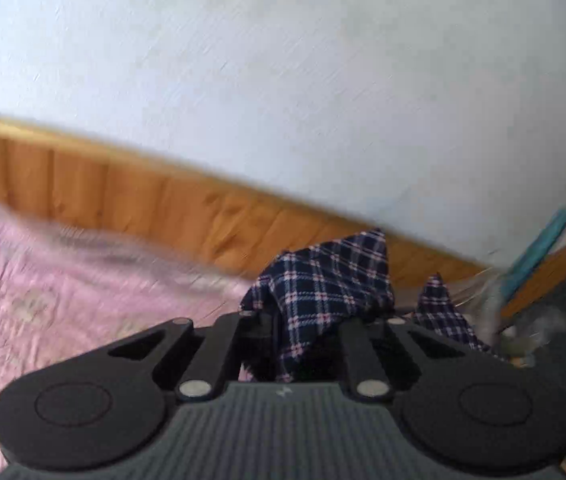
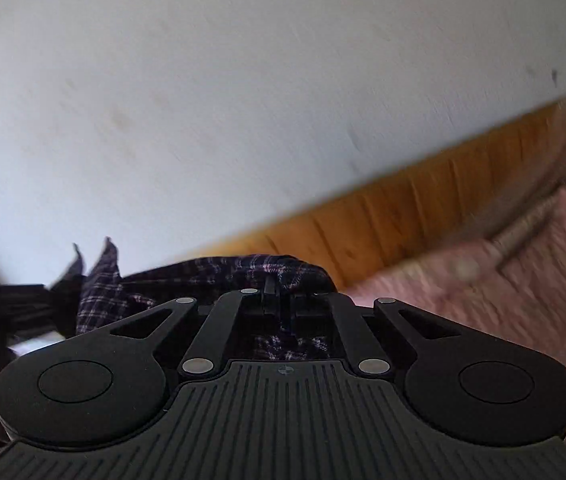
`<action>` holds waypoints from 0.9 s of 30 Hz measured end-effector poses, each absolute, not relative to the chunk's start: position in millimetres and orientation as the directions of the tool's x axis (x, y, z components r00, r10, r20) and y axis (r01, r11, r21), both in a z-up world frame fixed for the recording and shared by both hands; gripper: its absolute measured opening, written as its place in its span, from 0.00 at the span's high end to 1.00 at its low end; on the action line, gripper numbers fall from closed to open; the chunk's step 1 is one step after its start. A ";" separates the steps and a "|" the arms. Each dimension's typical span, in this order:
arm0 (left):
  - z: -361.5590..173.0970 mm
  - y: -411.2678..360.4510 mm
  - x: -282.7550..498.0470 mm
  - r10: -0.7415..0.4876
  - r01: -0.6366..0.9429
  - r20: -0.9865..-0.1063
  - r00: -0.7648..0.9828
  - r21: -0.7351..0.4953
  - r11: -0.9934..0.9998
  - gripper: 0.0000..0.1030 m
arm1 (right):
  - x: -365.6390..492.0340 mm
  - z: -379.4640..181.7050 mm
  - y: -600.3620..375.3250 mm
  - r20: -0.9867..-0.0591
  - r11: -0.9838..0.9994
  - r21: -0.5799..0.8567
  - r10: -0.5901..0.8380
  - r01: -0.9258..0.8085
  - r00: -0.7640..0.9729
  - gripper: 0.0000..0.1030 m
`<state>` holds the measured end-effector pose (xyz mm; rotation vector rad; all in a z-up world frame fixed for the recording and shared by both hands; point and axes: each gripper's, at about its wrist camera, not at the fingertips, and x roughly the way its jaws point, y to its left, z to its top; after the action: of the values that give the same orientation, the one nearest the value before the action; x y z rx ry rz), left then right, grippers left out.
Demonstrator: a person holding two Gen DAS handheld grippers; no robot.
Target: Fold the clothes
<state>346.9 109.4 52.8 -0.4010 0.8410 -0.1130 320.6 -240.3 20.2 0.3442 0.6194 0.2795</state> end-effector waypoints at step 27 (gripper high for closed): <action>-68.6 126.7 275.4 -0.137 -0.073 -0.692 0.709 -0.266 0.961 0.30 | 261.7 -140.6 -303.8 -0.845 0.985 0.087 0.152 -0.149 0.512 0.76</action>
<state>275.4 126.7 -68.6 -0.2846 0.7850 -0.0361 261.7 -303.8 -140.6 0.0030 1.0171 0.1813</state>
